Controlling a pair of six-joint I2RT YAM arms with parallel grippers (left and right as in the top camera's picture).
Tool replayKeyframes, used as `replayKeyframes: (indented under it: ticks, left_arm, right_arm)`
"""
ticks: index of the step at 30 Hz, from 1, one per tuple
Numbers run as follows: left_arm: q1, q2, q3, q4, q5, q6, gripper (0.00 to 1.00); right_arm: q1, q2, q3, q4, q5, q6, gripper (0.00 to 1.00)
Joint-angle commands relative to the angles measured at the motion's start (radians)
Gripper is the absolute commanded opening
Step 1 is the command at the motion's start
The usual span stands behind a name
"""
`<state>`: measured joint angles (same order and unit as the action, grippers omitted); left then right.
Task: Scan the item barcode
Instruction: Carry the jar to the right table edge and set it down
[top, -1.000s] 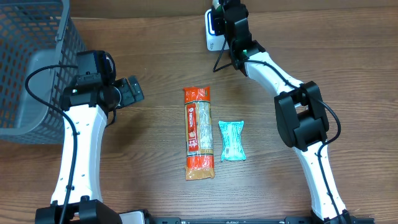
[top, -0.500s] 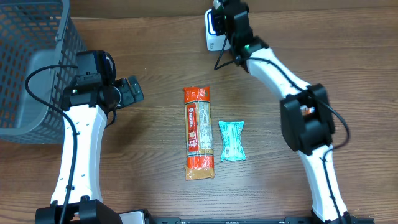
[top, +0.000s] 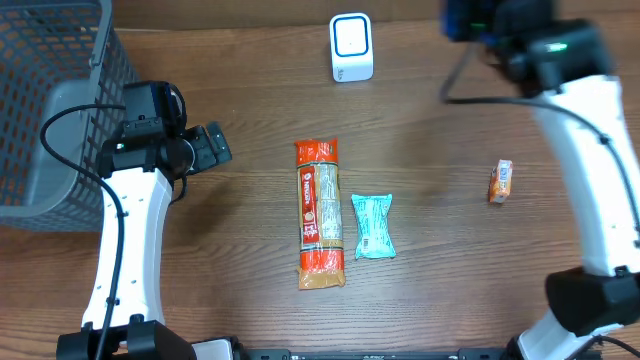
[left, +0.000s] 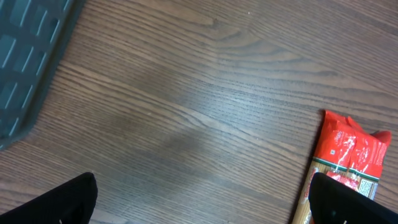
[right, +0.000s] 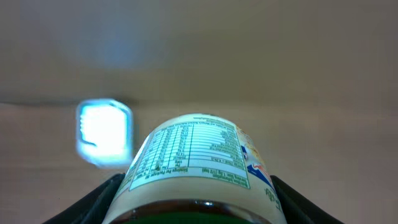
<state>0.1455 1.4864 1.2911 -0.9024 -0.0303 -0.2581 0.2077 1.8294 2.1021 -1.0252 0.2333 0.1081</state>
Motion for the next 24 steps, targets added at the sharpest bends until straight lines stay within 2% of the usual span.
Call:
replayKeyframes:
  ticks: [1,8,19,24]
  left_arm:
    - [-0.002,0.000,0.005,0.000,0.004,0.011,1.00]
    - [-0.002,0.000,0.005,0.000,0.004,0.011,1.00]
    - [-0.002,0.000,0.005,0.000,0.004,0.011,1.00]
    - [-0.002,0.000,0.005,0.000,0.004,0.011,1.00]
  right_arm:
    - [-0.137,0.047,-0.014,-0.101,0.008,0.080,0.38]
    - [-0.411,0.112,-0.120,-0.227,-0.055,0.079,0.38]
    - [-0.669,0.191,-0.466,-0.078,-0.194,0.067,0.38]
    - [-0.721,0.191,-0.512,-0.050,-0.202,0.067,0.38]
